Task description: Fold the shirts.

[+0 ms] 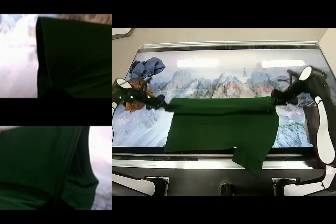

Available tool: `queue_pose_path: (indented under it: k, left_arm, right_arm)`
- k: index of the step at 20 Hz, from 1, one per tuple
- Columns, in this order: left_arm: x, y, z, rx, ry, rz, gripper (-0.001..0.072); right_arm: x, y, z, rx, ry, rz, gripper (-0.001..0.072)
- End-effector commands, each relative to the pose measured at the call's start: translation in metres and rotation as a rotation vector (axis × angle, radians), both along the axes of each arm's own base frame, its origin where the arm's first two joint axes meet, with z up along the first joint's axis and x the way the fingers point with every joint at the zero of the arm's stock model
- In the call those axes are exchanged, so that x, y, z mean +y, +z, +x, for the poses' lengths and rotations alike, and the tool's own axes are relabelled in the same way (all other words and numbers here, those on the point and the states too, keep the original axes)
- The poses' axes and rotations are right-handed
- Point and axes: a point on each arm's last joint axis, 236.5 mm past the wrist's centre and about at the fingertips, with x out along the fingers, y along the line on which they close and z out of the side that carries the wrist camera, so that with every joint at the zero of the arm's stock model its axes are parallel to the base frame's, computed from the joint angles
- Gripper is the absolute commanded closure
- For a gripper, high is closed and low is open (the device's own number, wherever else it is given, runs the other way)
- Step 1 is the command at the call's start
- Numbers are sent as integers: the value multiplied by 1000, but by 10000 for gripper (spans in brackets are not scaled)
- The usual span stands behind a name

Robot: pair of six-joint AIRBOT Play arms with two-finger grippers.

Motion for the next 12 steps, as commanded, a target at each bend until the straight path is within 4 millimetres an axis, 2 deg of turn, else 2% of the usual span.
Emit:
queue_pose_path:
  k: [1,4,7,8,9,10,12]
  left_arm:
    - [-9,-27,-68,261,-59,-47,678]
    - [-13,-38,-82,315,-64,-65,678]
    - [-15,-40,-83,323,-62,-79,655]
    - [-15,-38,-81,316,-58,-81,498]
    - [-11,-33,-77,311,-43,-79,291]
    - [-5,-25,-74,305,-32,-79,265]
    - [9,-3,-74,290,-15,-72,266]
  right_arm:
    - [6,-29,-47,178,9,25,676]
    - [8,-34,-33,128,-33,34,676]
    - [13,-36,-30,135,-65,58,674]
    - [16,-34,-30,131,-68,71,628]
    - [17,-29,-28,122,-69,82,441]
    - [15,-22,-31,116,-58,80,367]
    - [-4,-2,-48,138,-55,60,328]
